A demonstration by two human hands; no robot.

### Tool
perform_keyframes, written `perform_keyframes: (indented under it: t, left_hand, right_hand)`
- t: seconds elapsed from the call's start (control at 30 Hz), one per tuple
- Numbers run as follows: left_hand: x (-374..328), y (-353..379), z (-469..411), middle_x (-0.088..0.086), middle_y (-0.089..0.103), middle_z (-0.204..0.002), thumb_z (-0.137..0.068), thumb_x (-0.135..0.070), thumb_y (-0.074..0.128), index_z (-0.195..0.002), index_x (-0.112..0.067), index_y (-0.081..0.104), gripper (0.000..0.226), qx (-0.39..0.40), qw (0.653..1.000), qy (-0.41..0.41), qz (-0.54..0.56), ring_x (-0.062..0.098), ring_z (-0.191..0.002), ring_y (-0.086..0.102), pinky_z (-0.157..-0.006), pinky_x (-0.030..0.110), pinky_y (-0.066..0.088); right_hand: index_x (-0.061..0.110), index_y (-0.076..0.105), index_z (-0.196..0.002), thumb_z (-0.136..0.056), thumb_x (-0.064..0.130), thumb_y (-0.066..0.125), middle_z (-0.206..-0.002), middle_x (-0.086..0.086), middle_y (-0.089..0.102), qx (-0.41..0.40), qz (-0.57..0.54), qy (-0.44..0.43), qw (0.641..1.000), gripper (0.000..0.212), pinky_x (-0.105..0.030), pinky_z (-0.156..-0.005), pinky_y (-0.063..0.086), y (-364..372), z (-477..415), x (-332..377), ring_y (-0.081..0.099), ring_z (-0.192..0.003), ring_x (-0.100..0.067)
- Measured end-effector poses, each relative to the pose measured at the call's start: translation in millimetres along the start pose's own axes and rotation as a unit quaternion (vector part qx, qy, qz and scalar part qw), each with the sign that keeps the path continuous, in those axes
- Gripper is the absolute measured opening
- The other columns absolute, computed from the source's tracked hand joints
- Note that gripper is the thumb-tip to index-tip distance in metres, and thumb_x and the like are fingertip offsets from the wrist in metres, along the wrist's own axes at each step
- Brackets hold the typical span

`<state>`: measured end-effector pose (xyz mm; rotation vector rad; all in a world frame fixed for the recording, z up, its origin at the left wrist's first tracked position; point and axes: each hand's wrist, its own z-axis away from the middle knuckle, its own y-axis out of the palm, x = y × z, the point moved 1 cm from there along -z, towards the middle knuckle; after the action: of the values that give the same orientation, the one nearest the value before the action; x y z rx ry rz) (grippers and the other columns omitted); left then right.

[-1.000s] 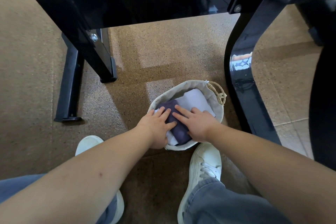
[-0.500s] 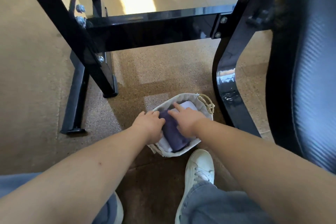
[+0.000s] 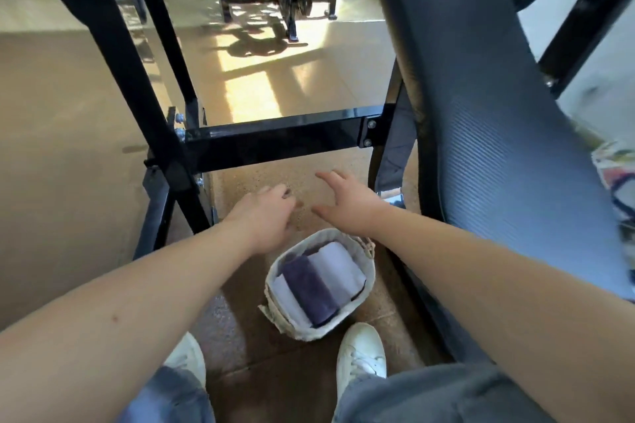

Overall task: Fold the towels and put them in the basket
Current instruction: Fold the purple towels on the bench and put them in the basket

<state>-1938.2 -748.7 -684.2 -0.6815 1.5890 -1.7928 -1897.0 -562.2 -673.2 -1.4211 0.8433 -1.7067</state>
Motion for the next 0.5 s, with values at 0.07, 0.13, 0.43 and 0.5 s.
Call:
perform_keyframes:
  t: [0.07, 0.13, 0.43, 0.5]
  left_hand:
    - [-11.2, -18.7, 3.3, 0.002, 0.048, -0.142, -0.097, -0.037, 0.056, -0.147, -0.030, 0.048, 0.051, -0.045, 0.999, -0.001, 0.027, 0.025, -0.126, 0.050, -0.101, 0.042, 0.049]
    - [-26.0, -36.6, 5.0, 0.001, 0.046, -0.148, -0.097, -0.037, 0.058, -0.146, -0.033, 0.047, 0.050, -0.087, 0.994, 0.004, 0.060, 0.024, -0.126, 0.052, -0.098, 0.040, 0.051]
    - [-119.1, -90.4, -1.8, -0.012, 0.052, -0.122, -0.094, -0.039, 0.058, -0.135, -0.044, 0.049, 0.042, -0.174, 0.966, 0.119, 0.151, 0.013, -0.100, 0.059, -0.076, 0.034, 0.057]
    - [-145.0, -96.6, -1.0, -0.011, 0.053, -0.120, -0.091, -0.041, 0.053, -0.134, -0.041, 0.052, 0.042, -0.170, 0.959, 0.163, 0.158, 0.016, -0.104, 0.060, -0.082, 0.039, 0.056]
  right_hand:
    - [0.038, 0.028, -0.155, -0.094, 0.047, 0.064, -0.162, 0.002, 0.032, -0.030, -0.010, -0.022, 0.999, 0.071, -0.038, -0.101, 0.049, -19.7, 11.7, 6.5, 0.056, -0.126, -0.024]
    - [0.039, 0.033, -0.152, -0.095, 0.048, 0.062, -0.152, 0.003, 0.046, -0.075, -0.005, -0.046, 0.996, 0.064, -0.030, -0.091, 0.049, -40.9, 27.6, 10.4, 0.060, -0.110, -0.014]
    - [0.032, 0.054, -0.140, -0.095, 0.034, 0.060, -0.116, 0.007, 0.069, -0.194, 0.051, -0.016, 0.980, 0.045, -0.031, -0.084, 0.053, -131.1, 130.1, -12.3, 0.062, -0.089, -0.013]
    - [0.030, 0.055, -0.140, -0.094, 0.032, 0.060, -0.121, 0.003, 0.069, -0.201, 0.072, 0.015, 0.977, 0.046, -0.034, -0.090, 0.052, -145.2, 155.5, -27.4, 0.064, -0.098, -0.019]
